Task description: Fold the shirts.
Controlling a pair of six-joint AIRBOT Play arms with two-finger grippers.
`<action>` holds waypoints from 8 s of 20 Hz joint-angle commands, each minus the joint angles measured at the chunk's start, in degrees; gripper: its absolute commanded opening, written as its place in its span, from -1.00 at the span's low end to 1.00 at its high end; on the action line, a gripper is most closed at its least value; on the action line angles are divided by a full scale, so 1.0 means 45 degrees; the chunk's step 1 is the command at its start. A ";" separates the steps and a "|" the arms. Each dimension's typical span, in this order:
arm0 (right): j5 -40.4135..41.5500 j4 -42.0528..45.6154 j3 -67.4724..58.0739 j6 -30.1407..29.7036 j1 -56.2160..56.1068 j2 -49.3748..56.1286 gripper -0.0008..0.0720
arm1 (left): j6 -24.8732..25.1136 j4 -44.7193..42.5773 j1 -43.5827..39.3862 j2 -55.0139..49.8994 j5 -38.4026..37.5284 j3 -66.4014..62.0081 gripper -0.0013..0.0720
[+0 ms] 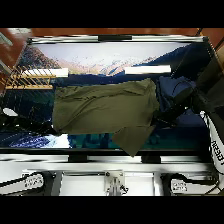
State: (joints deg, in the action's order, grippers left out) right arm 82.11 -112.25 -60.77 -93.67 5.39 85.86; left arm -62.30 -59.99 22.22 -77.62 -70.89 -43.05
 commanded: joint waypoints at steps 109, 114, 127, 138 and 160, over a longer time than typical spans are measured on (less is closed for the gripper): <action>-0.1467 -0.0797 0.4187 -0.1336 0.1768 -0.3162 0.70 | -0.0913 -0.0889 0.1569 0.2404 -0.0248 0.3283 -0.88; -0.2778 -0.0957 0.4639 -0.0903 0.1768 -0.2749 0.53 | -0.0262 -0.0865 0.1564 0.2399 -0.0243 0.3283 -0.88; -0.3050 -0.2011 0.3993 -0.1404 0.0063 -0.1734 -0.82 | -0.0102 -0.0607 0.1564 0.2574 -0.0340 0.1617 -0.89; -0.8272 -0.0656 -0.8971 -0.2404 -0.0447 -0.7970 -0.82 | -0.0083 0.3667 0.1579 0.8461 0.5455 -1.0875 -0.88; -0.0238 0.0685 -0.5571 0.0991 -0.0457 -0.3351 -0.82 | -0.0505 0.0563 0.1336 0.7325 -0.0238 -0.3638 -0.89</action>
State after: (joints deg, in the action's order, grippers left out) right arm 82.78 -104.66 -95.20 -89.23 3.31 62.24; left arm -68.23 -56.95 28.95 -39.62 -70.54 -72.60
